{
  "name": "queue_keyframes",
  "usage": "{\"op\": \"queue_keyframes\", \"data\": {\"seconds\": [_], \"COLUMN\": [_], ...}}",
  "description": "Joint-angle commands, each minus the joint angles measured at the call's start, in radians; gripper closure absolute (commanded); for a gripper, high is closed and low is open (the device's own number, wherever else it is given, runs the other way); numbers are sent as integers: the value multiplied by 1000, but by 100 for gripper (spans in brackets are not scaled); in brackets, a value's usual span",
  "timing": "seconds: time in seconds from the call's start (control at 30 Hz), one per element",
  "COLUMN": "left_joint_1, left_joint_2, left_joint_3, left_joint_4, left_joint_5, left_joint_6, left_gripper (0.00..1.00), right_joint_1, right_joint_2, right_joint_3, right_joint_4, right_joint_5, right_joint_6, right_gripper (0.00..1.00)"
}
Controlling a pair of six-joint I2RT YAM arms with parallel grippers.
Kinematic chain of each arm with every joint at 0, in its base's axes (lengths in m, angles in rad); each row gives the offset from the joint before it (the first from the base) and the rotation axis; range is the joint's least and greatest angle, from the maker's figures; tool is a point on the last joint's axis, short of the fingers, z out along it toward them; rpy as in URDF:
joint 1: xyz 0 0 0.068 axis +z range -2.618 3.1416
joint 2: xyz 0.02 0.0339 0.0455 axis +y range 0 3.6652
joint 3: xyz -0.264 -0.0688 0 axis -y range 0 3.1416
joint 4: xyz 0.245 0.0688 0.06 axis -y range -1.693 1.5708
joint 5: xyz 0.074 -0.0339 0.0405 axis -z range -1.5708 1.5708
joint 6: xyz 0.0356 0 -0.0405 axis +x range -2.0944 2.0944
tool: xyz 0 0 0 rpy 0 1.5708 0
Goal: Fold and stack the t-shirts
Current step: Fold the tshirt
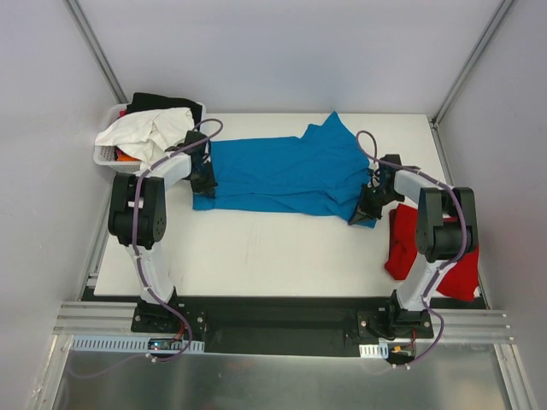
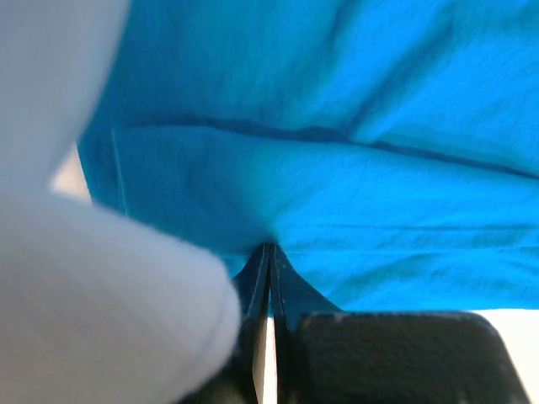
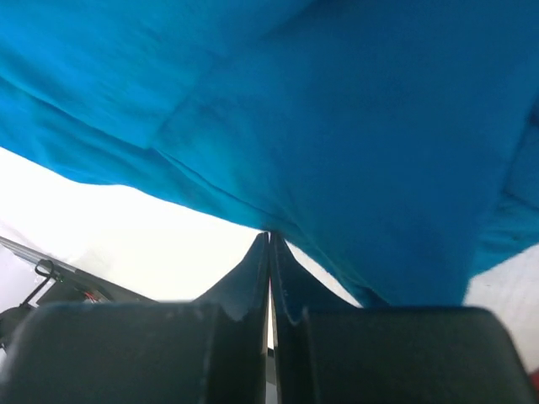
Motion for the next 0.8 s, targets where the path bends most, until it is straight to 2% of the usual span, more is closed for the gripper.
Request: {"op": "queue_keyframes", "data": {"seconds": [0.0,0.17,0.3,0.4,0.5,0.6,0.73,0.77], "left_joint_1": [-9,-10,-10,-10,-10,-9,-12,-15], "left_joint_2": [-51,-141,-180,-190,-155,-121,-97,-92], "left_joint_3": [-97,-187,-192,-145,-82,-4,93,98], "left_joint_4": [-116,-116,-119,-126,-134,-145,-145,-143], "left_joint_5": [27,22,7,-8,-15,-34,-99,-182], "left_joint_6": [1,5,24,31,41,48,60,65], "left_gripper": [100,100,100,100,100,100,100,100], "right_joint_1": [29,52,55,54,54,46,55,57], "right_joint_2": [-74,-192,-250,-249,-169,-100,-104,-109], "right_joint_3": [-65,-183,-147,-24,72,128,131,120], "right_joint_4": [18,30,12,-47,-96,-102,-55,-39], "right_joint_5": [-29,-23,-3,46,98,145,297,311], "right_joint_6": [23,42,39,20,-10,-30,-35,-32], "right_gripper": [99,99,99,99,99,99,99,99]}}
